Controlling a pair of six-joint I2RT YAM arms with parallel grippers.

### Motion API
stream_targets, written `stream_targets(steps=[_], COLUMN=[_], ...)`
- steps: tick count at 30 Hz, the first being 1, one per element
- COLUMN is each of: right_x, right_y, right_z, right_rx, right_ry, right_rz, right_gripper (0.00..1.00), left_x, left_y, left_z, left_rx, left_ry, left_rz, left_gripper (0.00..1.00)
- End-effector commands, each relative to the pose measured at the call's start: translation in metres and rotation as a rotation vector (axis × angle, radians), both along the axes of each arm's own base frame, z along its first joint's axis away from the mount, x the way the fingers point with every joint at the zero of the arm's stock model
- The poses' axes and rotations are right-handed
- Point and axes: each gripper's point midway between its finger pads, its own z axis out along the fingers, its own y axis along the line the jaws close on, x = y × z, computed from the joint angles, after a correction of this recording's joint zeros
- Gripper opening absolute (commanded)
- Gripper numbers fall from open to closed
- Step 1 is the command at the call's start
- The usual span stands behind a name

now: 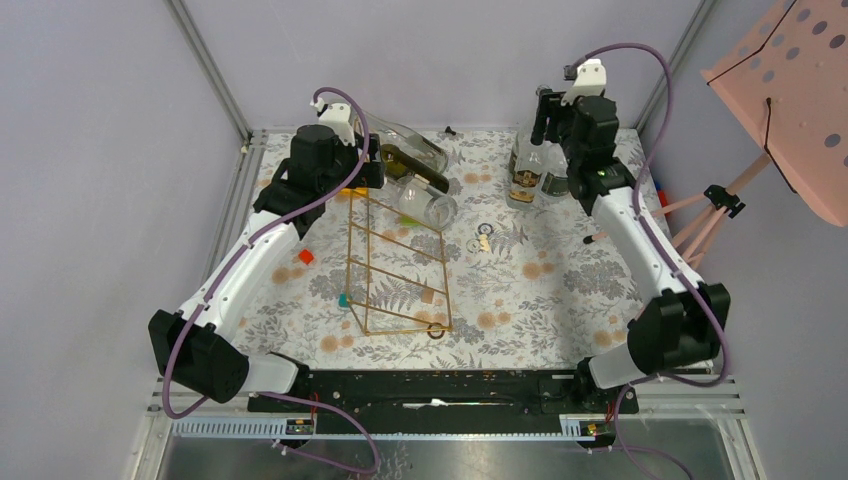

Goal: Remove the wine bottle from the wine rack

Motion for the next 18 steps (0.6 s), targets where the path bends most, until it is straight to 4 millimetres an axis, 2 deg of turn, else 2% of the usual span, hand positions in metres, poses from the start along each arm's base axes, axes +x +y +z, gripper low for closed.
stream_targets(steps=[1,5,12,18], right_x=[-0.035,-0.054,-0.099,-0.131], right_y=[0.000,0.010,0.061,0.084], right_z=[0.029,0.038,0.036,0.029], right_rx=[0.029,0.059,0.094,0.145], right_ry=[-0.022,-0.020,0.043,0.070], right_rz=[0.041,0.114,0.451,0.595], right_gripper=[0.71,0.74,0.78,0.82], left_x=[0.003,0.003,0.005,0.010], left_y=[0.000,0.002,-0.001,-0.004], left_z=[0.036,0.035,0.033,0.026], left_rx=[-0.028,-0.028,-0.045,-0.080], left_ry=[-0.088,-0.085,-0.071,-0.025], left_rz=[0.014,0.023,0.026,0.049], left_gripper=[0.98,0.98,0.98,0.98])
